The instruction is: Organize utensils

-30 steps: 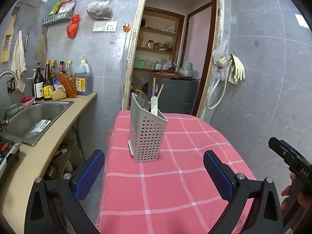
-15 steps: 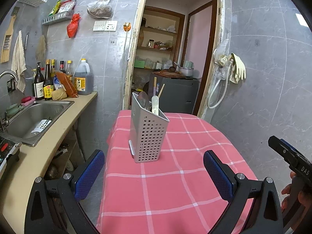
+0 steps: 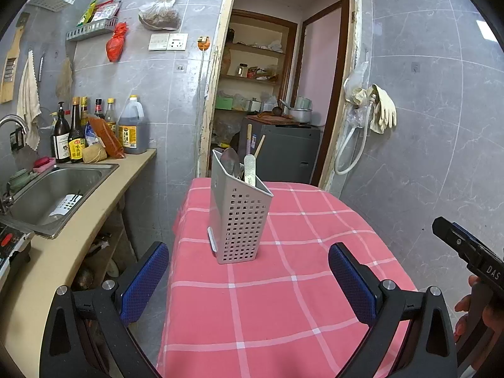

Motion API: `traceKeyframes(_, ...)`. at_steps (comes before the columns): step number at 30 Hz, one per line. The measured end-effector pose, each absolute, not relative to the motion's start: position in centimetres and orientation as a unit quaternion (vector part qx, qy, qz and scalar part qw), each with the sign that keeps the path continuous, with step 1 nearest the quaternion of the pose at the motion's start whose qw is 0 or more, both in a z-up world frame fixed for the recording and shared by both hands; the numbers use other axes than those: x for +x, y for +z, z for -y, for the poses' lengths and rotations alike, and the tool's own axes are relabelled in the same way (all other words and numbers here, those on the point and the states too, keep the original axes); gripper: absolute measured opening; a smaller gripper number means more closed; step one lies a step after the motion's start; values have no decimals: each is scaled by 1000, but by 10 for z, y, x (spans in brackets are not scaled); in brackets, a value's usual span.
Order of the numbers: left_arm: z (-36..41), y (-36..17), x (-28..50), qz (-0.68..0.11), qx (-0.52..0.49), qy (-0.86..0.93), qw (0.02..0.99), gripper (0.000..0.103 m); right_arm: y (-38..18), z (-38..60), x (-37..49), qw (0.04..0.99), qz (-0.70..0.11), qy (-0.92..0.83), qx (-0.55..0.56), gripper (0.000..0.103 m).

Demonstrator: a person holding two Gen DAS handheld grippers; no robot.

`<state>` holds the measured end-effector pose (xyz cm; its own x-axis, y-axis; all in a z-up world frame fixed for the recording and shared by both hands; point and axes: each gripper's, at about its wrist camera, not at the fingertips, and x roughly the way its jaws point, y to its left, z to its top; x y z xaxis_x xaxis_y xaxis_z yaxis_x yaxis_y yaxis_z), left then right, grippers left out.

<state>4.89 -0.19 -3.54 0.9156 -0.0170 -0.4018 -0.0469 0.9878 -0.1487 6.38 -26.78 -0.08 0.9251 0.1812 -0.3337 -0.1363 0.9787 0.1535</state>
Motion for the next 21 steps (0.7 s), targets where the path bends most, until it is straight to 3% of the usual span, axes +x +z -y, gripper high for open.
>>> traceKeyframes(21,2,-35,49,-206,-77,7,976,102,-1,268,64,979,-176,81,65,102)
